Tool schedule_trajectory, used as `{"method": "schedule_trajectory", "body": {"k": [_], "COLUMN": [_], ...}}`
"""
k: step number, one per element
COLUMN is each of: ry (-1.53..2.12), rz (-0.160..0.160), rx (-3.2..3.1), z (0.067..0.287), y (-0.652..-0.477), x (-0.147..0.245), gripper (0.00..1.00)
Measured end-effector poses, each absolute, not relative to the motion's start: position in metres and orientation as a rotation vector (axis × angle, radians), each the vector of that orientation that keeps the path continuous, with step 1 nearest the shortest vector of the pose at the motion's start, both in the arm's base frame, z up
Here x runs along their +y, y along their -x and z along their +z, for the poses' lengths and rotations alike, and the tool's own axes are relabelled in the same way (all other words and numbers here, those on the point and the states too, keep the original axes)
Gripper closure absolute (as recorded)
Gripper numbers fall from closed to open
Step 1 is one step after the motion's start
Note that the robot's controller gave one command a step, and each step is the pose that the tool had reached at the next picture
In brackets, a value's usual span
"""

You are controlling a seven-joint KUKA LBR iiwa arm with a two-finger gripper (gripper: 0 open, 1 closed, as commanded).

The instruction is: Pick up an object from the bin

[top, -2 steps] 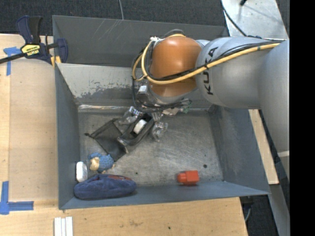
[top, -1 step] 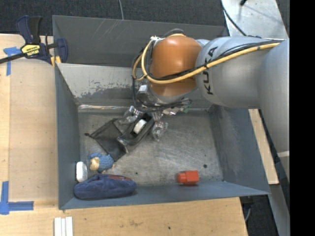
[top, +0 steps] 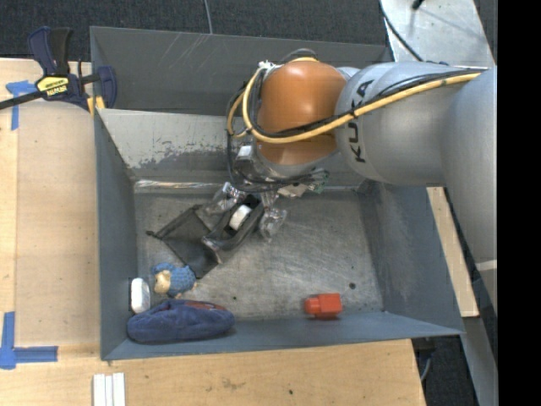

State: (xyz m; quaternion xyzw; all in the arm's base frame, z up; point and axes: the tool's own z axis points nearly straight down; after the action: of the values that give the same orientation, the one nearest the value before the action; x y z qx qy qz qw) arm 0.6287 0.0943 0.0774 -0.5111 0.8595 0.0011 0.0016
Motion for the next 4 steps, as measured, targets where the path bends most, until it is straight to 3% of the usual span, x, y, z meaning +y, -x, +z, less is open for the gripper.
{"method": "schedule_trajectory", "body": {"k": [1, 2, 4], "ry": [1.602, 1.598, 1.588], "rz": [0.001, 0.002, 0.001], "rx": [2.701, 2.705, 2.709], "z": [0.11, 0.123, 0.173], "y": [-0.628, -0.627, -0.626], "x": [0.094, 0.094, 0.093], "gripper": [1.0, 1.0, 1.0]}}
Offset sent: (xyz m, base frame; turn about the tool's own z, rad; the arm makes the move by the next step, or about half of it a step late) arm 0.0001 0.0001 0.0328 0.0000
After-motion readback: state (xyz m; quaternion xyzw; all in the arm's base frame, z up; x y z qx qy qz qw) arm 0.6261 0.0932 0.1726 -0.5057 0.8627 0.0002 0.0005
